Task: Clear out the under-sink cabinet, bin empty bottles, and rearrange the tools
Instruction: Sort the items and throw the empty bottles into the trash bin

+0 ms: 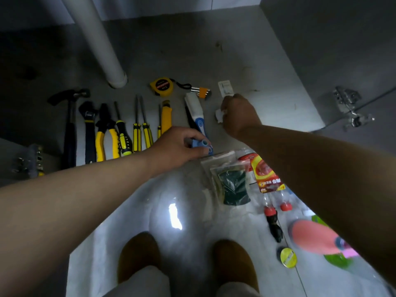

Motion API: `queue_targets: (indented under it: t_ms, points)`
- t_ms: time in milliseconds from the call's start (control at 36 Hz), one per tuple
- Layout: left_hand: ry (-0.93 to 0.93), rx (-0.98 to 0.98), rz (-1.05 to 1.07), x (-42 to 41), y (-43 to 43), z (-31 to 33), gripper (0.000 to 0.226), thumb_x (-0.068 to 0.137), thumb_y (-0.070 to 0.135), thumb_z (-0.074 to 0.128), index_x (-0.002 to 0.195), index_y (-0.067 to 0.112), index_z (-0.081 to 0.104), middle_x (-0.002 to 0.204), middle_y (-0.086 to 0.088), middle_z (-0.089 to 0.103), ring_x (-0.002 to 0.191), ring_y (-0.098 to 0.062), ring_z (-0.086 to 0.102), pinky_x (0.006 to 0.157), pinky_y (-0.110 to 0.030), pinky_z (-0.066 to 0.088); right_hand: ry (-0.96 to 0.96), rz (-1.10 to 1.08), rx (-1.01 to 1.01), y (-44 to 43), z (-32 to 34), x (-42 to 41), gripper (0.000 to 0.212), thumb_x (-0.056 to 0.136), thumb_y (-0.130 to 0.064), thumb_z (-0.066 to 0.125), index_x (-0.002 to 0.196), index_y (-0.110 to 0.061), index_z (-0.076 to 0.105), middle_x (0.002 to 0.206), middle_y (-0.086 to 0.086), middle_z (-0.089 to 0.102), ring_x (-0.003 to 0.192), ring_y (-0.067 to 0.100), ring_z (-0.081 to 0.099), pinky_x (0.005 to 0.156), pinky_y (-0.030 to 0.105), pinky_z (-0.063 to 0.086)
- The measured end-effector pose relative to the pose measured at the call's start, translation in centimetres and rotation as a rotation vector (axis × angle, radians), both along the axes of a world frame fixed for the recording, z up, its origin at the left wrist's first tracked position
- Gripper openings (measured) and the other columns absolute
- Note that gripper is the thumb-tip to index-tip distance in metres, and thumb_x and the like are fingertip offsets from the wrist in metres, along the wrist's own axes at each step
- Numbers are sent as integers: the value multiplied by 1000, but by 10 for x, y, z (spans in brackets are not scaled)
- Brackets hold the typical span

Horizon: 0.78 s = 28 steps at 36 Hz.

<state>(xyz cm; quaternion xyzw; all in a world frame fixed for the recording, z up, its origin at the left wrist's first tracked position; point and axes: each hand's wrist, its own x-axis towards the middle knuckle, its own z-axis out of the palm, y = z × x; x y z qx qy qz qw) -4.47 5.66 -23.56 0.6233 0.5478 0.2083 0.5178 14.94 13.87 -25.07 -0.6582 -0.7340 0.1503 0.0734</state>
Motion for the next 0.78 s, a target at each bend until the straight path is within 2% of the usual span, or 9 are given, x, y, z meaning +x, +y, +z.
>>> queue_targets:
  t_ms: [56, 139, 222, 306, 361, 444, 556, 667, 778]
  points:
    - [16, -9, -52, 7, -4, 0, 15, 86, 25, 81, 99, 31, 78, 101, 14, 76, 93, 0, 70, 76, -11, 53, 68, -49, 18, -14, 7, 11, 26, 96, -23, 62, 112, -4, 64, 117, 20, 61, 105, 34, 61, 88, 33, 49]
    - [48, -25, -187, 22, -12, 3, 21, 85, 27, 82, 105, 23, 80, 104, 10, 75, 96, -4, 70, 85, -22, 56, 213, -132, 43, -50, 24, 34, 18, 90, -26, 67, 96, -10, 64, 92, 8, 66, 83, 25, 62, 72, 26, 45]
    - [69, -30, -324, 37, -21, 1, 24, 84, 27, 83, 107, 20, 80, 93, 12, 74, 86, 3, 68, 72, -13, 52, 296, -240, 22, -99, 36, 58, 15, 85, -28, 68, 84, -18, 57, 68, -7, 57, 62, 12, 53, 54, 26, 35]
    - [120, -44, -453, 50, -30, -1, 25, 84, 31, 82, 109, 27, 80, 90, 18, 73, 84, 4, 66, 70, -10, 49, 333, -342, -60, -153, 30, 82, 16, 81, -25, 66, 75, -16, 54, 61, -4, 55, 61, 16, 52, 56, 29, 41]
    - [159, -21, -512, 55, -35, -1, 26, 84, 36, 82, 109, 31, 80, 92, 20, 72, 86, 3, 66, 70, -10, 49, 317, -385, -143, -187, 18, 96, 17, 80, -27, 67, 75, -17, 55, 61, -2, 56, 62, 21, 56, 59, 34, 44]
    - [176, 38, -536, 62, -44, -1, 25, 84, 35, 82, 108, 31, 81, 89, 20, 69, 84, 6, 63, 65, -6, 45, 277, -422, -271, -226, -7, 107, 16, 77, -28, 69, 76, -19, 56, 60, -5, 57, 63, 20, 57, 59, 34, 45]
    - [137, -63, -501, 71, -52, 5, 24, 85, 29, 82, 108, 27, 80, 103, 9, 74, 90, -2, 66, 75, -19, 54, 227, -454, -412, -254, -43, 110, 11, 78, -26, 68, 83, -19, 62, 80, 0, 69, 81, 24, 65, 69, 35, 52]
    - [130, -150, -492, 76, -58, 7, 25, 86, 27, 81, 111, 24, 79, 113, 8, 74, 96, 0, 67, 86, -19, 56, 153, -461, -415, -260, -70, 110, 19, 86, -22, 63, 103, -15, 68, 102, 12, 73, 96, 34, 68, 80, 37, 55]
    - [156, -188, -454, 78, -65, 0, 25, 84, 21, 83, 107, 20, 76, 110, 4, 72, 97, -11, 70, 92, -34, 58, 110, -451, -393, -261, -85, 110, 23, 92, -20, 58, 112, -13, 66, 105, 15, 72, 97, 36, 68, 81, 37, 55]
